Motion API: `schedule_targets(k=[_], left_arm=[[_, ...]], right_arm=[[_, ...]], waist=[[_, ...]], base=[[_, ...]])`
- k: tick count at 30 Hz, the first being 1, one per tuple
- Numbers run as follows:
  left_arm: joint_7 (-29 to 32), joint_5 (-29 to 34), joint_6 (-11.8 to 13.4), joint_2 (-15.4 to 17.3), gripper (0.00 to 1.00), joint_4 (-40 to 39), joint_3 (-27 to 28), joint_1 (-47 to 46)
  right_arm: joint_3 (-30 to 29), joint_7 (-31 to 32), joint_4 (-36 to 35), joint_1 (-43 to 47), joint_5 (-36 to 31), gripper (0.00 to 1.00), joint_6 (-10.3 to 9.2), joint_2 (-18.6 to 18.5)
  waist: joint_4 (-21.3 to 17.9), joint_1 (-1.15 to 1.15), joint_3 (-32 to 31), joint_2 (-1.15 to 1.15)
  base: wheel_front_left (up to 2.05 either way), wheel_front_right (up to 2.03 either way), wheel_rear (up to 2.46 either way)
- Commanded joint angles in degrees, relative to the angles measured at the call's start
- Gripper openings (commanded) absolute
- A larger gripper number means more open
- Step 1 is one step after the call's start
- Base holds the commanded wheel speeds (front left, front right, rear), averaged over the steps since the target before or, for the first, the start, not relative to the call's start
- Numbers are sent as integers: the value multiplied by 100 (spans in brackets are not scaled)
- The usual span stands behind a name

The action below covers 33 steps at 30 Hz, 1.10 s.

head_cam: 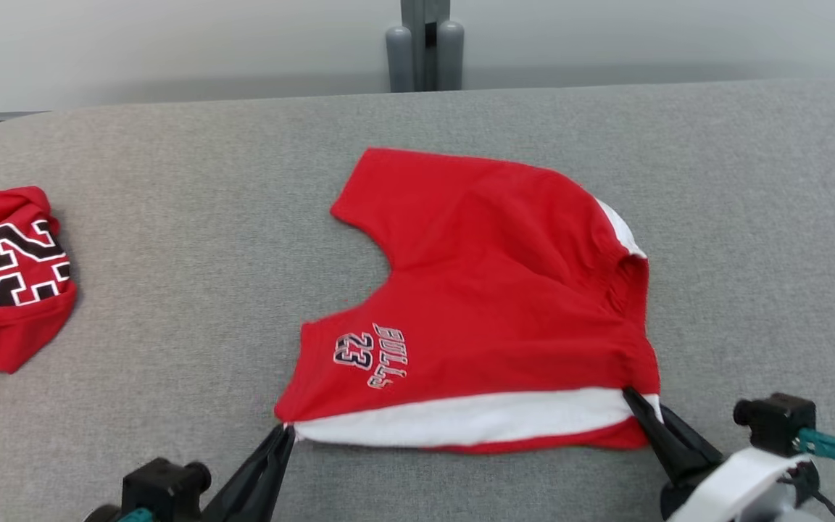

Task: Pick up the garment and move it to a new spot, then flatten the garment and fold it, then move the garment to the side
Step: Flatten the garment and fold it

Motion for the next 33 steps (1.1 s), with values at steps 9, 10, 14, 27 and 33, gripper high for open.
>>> schedule_targets(k=[9, 10, 14, 27, 33], left_arm=[[744, -288, 237, 468, 0, -947, 0, 766], [816, -289, 243, 536, 0, -995, 3, 805], [895, -338, 275, 649, 0, -1152, 102, 890], [637, -141, -78, 791, 0, -762, 470, -399], [620, -250, -528, 659, 0, -95, 511, -1741]], right_arm=[[-761, 655, -611, 1167, -100, 0, 2, -281], [-834, 751, -708, 1277, -113, 0, 2, -254], [-1120, 1060, -1022, 1588, -234, 0, 2, -166], [-1761, 1521, -1872, 1398, -199, 0, 6, 808], [-1895, 1524, -1797, 699, -265, 0, 7, 1324]], waist=[[228, 0, -205, 0], [229, 0, -208, 0], [212, 0, -202, 0], [-213, 0, 75, 0], [-481, 0, 543, 0]], base=[[0, 0, 0], [0, 0, 0], [0, 0, 0], [0, 0, 0], [0, 0, 0]])
